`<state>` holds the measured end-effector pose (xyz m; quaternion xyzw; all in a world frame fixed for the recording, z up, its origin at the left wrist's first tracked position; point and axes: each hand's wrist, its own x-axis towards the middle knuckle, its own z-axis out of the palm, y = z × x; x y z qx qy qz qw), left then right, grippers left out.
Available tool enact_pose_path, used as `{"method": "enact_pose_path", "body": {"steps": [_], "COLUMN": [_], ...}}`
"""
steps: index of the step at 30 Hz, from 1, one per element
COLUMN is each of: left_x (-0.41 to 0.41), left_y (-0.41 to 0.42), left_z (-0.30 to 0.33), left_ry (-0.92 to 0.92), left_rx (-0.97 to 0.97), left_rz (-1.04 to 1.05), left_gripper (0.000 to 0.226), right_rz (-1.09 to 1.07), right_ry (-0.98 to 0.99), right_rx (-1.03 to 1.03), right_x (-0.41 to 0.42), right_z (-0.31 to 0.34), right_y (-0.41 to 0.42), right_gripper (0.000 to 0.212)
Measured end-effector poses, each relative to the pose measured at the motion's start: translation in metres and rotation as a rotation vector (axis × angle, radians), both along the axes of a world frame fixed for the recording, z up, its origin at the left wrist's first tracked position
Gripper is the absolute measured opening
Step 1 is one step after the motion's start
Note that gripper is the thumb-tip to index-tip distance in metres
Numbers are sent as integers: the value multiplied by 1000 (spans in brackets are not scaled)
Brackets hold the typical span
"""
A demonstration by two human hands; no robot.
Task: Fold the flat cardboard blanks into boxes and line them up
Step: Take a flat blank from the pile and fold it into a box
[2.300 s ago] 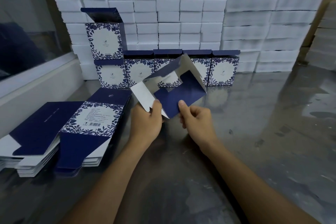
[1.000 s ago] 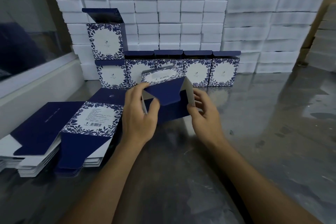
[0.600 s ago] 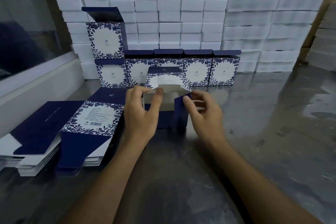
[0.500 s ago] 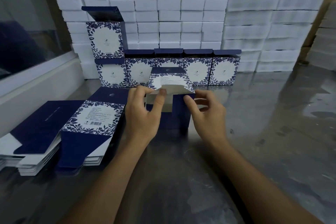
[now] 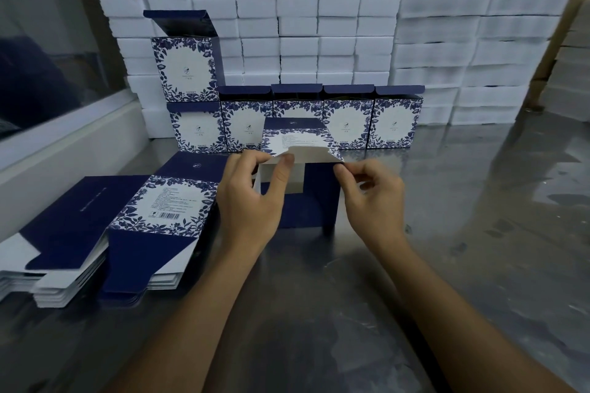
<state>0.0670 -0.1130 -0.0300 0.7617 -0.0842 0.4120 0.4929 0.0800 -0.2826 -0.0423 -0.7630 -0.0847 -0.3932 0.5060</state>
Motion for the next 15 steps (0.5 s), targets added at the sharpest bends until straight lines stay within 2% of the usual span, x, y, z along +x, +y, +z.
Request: {"method": "enact_pose_path", "body": {"steps": [2,7,15], "left_x": [1,3,3], "left_y": [0,3,3], "left_z": [0,0,0], "left_ry": [4,14,5], "left_rx": [-3,-16,-18], "left_rz": [5,40,46], "left_gripper": [42,41,45], "right_rz": [4,37,24], "right_ry": [24,238,235], "right_rx": [15,-37,-86], "right_x": [1,8,10], "right_z": [-1,-11,-12], "right_y": [-1,0,-1], "right_gripper": [11,17,11]}}
